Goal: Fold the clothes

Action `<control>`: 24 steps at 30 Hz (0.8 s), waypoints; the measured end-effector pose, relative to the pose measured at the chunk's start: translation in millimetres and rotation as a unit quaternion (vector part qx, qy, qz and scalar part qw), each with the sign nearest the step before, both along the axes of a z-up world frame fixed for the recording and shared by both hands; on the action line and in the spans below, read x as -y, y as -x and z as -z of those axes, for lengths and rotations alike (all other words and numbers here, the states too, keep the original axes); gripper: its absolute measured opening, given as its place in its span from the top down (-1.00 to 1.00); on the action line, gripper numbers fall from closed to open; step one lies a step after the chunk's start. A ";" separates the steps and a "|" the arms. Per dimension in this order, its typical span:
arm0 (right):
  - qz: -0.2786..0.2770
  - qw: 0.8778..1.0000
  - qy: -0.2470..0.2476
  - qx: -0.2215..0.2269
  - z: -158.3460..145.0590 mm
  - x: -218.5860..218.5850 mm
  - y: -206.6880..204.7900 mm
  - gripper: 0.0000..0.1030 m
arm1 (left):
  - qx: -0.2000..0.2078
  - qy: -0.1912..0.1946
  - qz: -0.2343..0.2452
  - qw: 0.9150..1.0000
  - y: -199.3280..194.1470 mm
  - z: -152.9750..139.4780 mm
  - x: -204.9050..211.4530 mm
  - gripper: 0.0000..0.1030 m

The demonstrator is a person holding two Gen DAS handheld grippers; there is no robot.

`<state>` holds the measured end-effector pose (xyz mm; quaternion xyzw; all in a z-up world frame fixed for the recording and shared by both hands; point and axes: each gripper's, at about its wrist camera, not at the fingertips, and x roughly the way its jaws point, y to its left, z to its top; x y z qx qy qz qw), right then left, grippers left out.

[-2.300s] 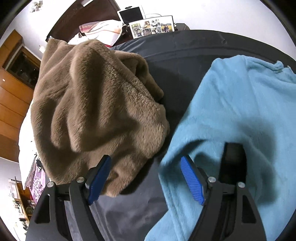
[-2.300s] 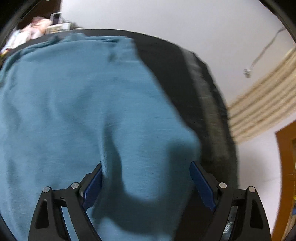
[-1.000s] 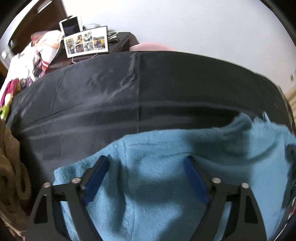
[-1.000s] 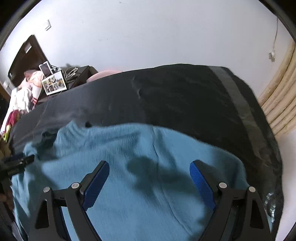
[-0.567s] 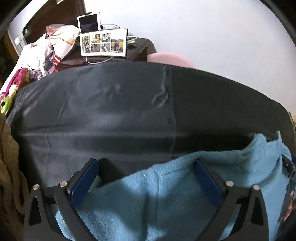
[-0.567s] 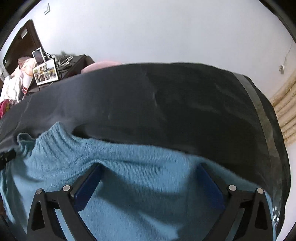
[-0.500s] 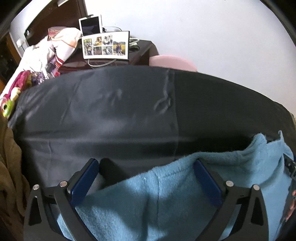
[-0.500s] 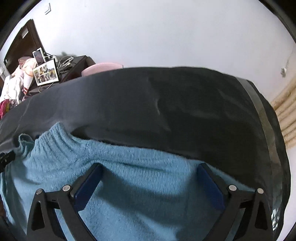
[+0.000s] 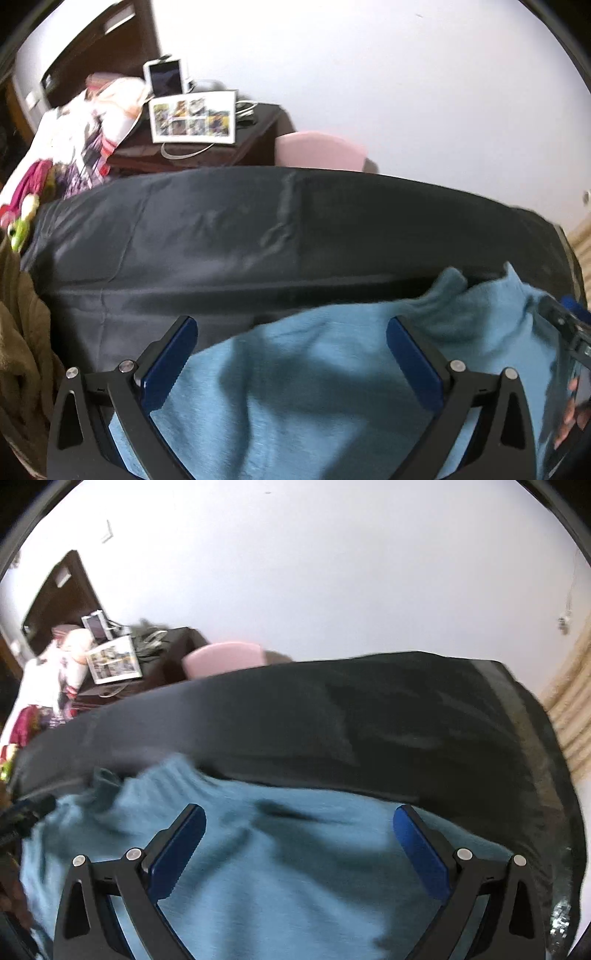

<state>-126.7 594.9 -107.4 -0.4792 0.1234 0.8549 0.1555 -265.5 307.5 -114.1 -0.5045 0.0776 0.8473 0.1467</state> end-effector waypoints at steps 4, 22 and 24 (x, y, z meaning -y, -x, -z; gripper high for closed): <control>-0.040 0.999 -0.016 0.029 15.5 20.2 23.6 -1.00 | -0.002 0.023 0.018 1.000 -5.8 9.6 -10.9 -1.00; -0.040 0.998 -0.032 0.048 33.4 29.3 44.6 -1.00 | 0.016 0.021 0.007 1.000 -0.2 30.9 -11.8 -1.00; -0.042 0.998 -0.030 0.045 25.9 31.7 33.5 -1.00 | 0.015 0.031 0.008 0.999 -7.0 27.3 -12.1 -1.00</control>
